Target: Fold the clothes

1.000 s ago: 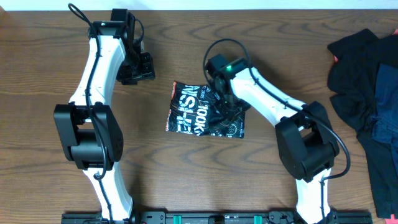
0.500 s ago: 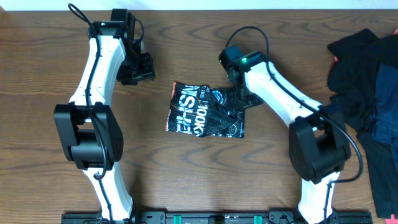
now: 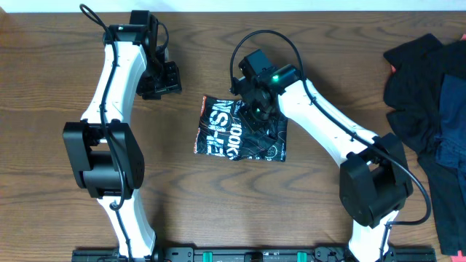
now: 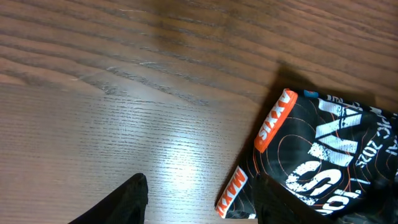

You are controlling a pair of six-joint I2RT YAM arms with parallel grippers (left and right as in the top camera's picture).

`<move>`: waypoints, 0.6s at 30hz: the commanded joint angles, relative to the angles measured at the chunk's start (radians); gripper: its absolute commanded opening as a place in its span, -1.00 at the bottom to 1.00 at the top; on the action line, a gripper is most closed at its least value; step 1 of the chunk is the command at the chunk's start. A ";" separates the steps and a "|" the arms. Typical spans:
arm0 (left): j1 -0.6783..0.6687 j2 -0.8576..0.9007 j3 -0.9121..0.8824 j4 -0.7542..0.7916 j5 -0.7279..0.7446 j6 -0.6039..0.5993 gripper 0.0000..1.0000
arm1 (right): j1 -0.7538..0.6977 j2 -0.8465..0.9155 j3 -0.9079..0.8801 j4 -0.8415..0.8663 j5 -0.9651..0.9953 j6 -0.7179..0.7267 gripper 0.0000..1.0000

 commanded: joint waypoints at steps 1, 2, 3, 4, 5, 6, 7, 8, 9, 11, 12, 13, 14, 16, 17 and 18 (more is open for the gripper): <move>0.001 -0.004 0.002 -0.006 -0.002 -0.002 0.13 | 0.002 0.036 0.004 -0.004 -0.025 -0.002 -0.19; 0.001 -0.004 0.002 -0.006 -0.002 -0.002 0.13 | 0.002 0.040 0.004 -0.011 -0.025 0.002 -0.31; 0.001 -0.004 0.002 -0.006 -0.002 -0.002 0.12 | 0.002 0.048 0.004 -0.021 -0.024 0.000 -0.45; 0.001 -0.004 0.002 -0.006 -0.002 -0.002 0.13 | 0.002 0.053 0.004 -0.036 -0.020 0.000 -0.55; 0.001 -0.004 0.002 -0.006 -0.002 -0.002 0.13 | 0.002 0.055 0.004 -0.048 -0.011 0.001 -0.66; 0.001 -0.004 0.002 -0.006 -0.002 -0.002 0.12 | 0.000 0.059 0.003 -0.061 0.008 0.009 -0.70; 0.001 -0.004 0.002 -0.006 -0.002 -0.002 0.13 | -0.001 0.060 0.003 -0.073 0.029 0.011 -0.72; 0.002 -0.004 0.002 -0.006 -0.002 -0.002 0.13 | -0.001 0.061 0.003 -0.083 0.043 0.011 -0.72; 0.002 -0.004 0.002 -0.006 -0.002 -0.002 0.13 | -0.002 0.061 0.003 -0.095 0.059 0.011 -0.73; 0.001 -0.004 0.002 -0.006 -0.002 -0.002 0.13 | -0.003 0.061 0.003 -0.113 0.072 0.011 -0.73; 0.001 -0.004 0.002 -0.006 -0.002 -0.002 0.12 | -0.004 0.061 0.003 -0.118 0.073 0.011 -0.70; 0.001 -0.004 0.002 -0.006 -0.002 -0.002 0.13 | -0.004 0.061 0.003 -0.119 0.073 0.011 -0.67; 0.001 -0.004 0.002 -0.006 -0.002 -0.002 0.12 | -0.004 0.061 0.002 -0.117 0.074 0.011 -0.64; 0.001 -0.004 0.002 -0.006 -0.002 -0.002 0.13 | -0.004 0.061 0.002 -0.106 0.073 0.011 -0.55; 0.001 -0.004 0.002 -0.006 -0.002 -0.002 0.13 | -0.004 0.061 0.002 -0.103 0.073 0.011 -0.49; 0.001 -0.004 0.002 -0.006 -0.002 -0.002 0.13 | -0.004 0.061 0.002 -0.101 0.074 0.010 -0.48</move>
